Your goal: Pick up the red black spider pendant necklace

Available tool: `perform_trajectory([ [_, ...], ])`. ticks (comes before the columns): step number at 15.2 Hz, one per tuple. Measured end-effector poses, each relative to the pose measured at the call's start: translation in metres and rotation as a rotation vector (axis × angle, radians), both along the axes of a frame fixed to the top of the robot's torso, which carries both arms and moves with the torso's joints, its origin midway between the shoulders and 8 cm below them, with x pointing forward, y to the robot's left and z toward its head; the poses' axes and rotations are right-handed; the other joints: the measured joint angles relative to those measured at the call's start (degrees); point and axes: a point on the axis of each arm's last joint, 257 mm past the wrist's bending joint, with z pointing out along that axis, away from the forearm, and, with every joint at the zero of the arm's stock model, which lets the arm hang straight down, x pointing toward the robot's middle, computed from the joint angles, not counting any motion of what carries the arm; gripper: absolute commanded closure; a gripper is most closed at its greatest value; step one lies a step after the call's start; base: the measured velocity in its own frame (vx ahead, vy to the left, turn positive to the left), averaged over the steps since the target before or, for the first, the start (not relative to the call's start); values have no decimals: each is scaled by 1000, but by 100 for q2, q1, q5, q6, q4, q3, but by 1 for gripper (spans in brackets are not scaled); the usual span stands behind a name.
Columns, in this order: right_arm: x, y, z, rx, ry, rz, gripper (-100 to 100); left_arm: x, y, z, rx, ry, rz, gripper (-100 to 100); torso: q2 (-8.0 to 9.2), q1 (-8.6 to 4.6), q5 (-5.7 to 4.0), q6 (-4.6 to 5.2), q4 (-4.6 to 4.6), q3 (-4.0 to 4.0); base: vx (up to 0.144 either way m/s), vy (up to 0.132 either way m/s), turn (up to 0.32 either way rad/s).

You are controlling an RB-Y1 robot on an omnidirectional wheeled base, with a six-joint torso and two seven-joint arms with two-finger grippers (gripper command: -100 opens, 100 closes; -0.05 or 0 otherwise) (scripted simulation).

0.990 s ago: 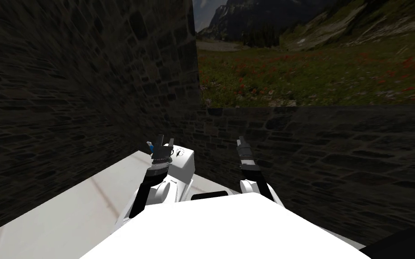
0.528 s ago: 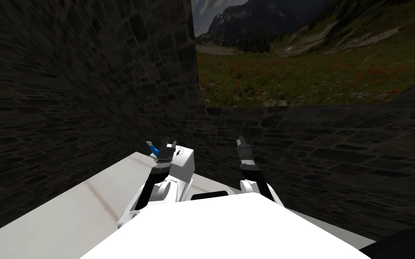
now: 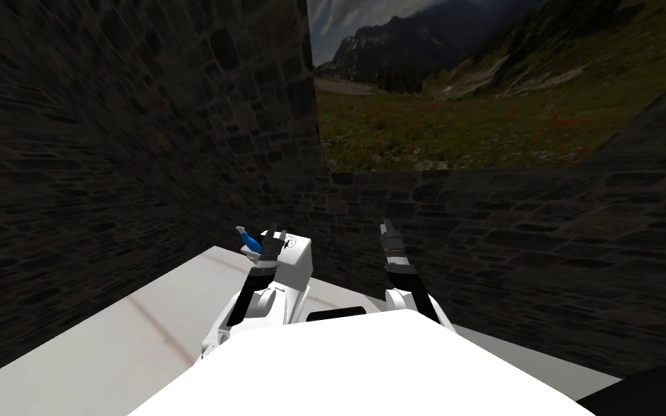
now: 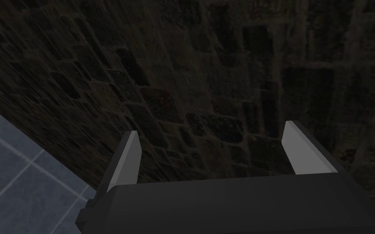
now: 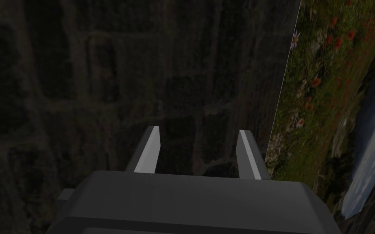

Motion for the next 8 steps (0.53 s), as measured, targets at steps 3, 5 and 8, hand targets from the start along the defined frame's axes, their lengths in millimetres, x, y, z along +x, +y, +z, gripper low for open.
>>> perform_trajectory([
  [3, 0, 0, 0, 0, 0, 0, 0, 10, 3, -15, -4, 27, 2, -100, -3, -1, 0, 1, -1, -2, -33, 27, -51],
  [5, 0, 0, 0, 0, 0, 0, 0, 16, 6, -28, -7, 49, 4, -100, 0, 4, 1, 1, -1, -1, -44, 40, -57],
  [8, 0, 0, 0, 0, 0, 0, 0, 24, 11, -46, -15, 81, 10, -100, 3, 4, 1, 0, 0, 1, -47, 36, -58],
])
